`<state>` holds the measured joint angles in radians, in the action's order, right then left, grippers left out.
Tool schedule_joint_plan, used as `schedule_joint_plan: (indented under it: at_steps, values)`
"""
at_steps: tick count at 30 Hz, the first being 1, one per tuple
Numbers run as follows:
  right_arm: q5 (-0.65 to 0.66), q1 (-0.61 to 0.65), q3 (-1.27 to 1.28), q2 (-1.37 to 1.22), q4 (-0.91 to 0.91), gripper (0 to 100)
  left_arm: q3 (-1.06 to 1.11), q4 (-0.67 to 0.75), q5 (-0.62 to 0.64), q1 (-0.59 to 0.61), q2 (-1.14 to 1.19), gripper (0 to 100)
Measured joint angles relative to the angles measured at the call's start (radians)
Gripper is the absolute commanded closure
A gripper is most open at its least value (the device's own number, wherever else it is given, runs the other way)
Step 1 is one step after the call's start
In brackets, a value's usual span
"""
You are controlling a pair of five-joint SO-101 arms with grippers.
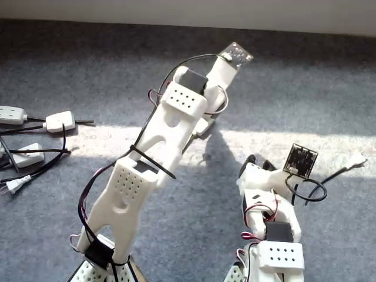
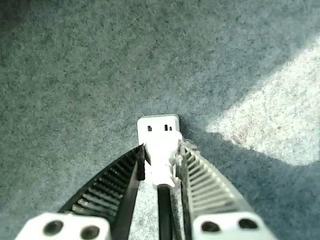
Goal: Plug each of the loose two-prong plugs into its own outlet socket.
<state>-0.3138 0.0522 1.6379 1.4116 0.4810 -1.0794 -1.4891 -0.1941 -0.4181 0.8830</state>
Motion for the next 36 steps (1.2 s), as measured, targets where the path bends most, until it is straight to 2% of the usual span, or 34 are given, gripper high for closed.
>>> schedule_joint_plan:
  at_steps: [13,22,36]
  values:
    - [0.000,0.000,0.000,0.000,0.000,84.6,-0.025,-0.015,-0.003,-0.017,0.064,99]
    - [0.000,0.000,0.000,0.000,0.000,84.6,-0.164,-0.060,-0.003,0.008,0.077,99]
    - [0.000,0.000,0.000,0.000,0.000,84.6,-0.166,-0.060,-0.002,0.005,0.141,99]
